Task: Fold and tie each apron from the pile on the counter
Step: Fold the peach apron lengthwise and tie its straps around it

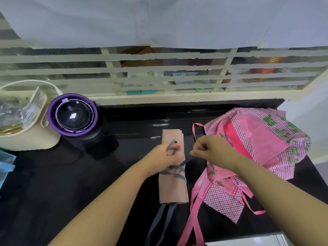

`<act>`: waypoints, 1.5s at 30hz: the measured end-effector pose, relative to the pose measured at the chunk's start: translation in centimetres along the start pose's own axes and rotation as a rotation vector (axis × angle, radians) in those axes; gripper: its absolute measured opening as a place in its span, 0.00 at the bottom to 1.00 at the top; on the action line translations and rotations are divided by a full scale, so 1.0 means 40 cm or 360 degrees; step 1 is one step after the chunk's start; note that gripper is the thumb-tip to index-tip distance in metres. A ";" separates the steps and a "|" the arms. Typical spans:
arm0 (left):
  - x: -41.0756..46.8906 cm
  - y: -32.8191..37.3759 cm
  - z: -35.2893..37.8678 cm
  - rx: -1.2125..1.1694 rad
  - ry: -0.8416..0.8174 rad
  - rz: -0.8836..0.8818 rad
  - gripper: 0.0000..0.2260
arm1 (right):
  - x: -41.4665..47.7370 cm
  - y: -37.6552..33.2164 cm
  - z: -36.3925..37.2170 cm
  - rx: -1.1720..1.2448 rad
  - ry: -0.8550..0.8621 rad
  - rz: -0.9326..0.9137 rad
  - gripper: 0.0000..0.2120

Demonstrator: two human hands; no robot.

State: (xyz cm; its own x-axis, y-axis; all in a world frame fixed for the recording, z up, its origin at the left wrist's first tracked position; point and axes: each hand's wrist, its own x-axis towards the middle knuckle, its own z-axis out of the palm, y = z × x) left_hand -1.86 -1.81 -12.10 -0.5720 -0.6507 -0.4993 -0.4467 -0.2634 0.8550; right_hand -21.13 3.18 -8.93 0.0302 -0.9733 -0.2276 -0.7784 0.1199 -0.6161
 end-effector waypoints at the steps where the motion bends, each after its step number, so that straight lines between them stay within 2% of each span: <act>1: 0.010 0.008 0.013 0.0318 -0.0139 0.0004 0.13 | 0.001 -0.018 -0.006 0.0012 0.0021 -0.0041 0.10; 2: 0.017 0.014 0.024 0.0596 -0.0224 0.0028 0.16 | 0.005 -0.039 -0.009 0.0012 0.0037 -0.0099 0.08; 4: 0.026 0.026 0.041 0.0796 -0.0255 0.0069 0.11 | 0.016 -0.079 -0.011 0.0020 0.0099 -0.0250 0.03; 5: 0.027 0.035 0.047 0.0727 -0.0246 0.0039 0.09 | 0.024 -0.093 -0.010 0.0037 0.0144 -0.0337 0.03; 8: 0.030 0.056 0.051 0.0453 -0.0215 -0.0149 0.13 | 0.046 -0.095 0.002 0.0245 0.0319 -0.0480 0.13; 11: 0.031 0.054 0.046 0.0299 -0.0272 -0.0231 0.10 | 0.043 -0.066 0.007 0.0715 0.0408 -0.0206 0.19; 13: 0.033 0.045 0.049 0.0373 -0.0276 -0.0214 0.10 | 0.036 -0.045 0.017 0.0907 0.0386 -0.0022 0.21; 16: 0.039 0.029 0.057 0.0676 -0.0153 -0.0050 0.13 | 0.044 -0.036 0.025 0.1015 0.0293 0.0118 0.18; 19: 0.044 0.017 0.066 0.0645 -0.0007 -0.0003 0.16 | 0.061 -0.026 0.026 0.1097 0.0383 0.0327 0.12; 21: 0.042 0.012 0.064 0.0535 0.0039 -0.0007 0.16 | 0.054 0.000 0.036 0.0996 0.0410 0.0656 0.11; 24: 0.031 0.005 0.043 0.0302 0.0067 0.0013 0.17 | 0.015 0.025 0.094 0.1067 -0.0023 0.1145 0.15; 26: 0.022 -0.008 0.023 0.0350 0.0108 0.0084 0.17 | -0.004 0.022 0.138 0.1172 -0.0216 0.1296 0.15; 32: -0.023 -0.076 -0.004 0.0737 0.0241 0.0282 0.16 | 0.003 0.023 0.190 0.1430 0.0011 0.1165 0.07; 35: -0.036 -0.094 0.004 0.0971 0.0225 0.0319 0.15 | 0.003 0.023 0.190 0.1401 0.0119 0.1095 0.07; 38: -0.035 -0.092 -0.003 0.1331 0.0270 0.0406 0.10 | 0.003 0.025 0.186 0.1133 0.0142 0.0908 0.12; 42: -0.029 -0.078 -0.030 0.1615 0.0229 0.0401 0.12 | -0.005 0.048 0.165 0.0641 0.0045 0.0630 0.17; 45: -0.022 -0.085 -0.047 0.1739 0.0209 0.0340 0.12 | -0.017 0.077 0.149 0.0122 -0.0126 0.0452 0.18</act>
State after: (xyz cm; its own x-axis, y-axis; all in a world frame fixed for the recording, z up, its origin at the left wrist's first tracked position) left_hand 1.45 -1.70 -14.31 -0.6612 -0.6947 -0.2832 -0.7488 0.5874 0.3071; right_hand -19.84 5.37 -15.17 -0.1309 -0.8806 -0.4554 -0.7133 0.4026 -0.5736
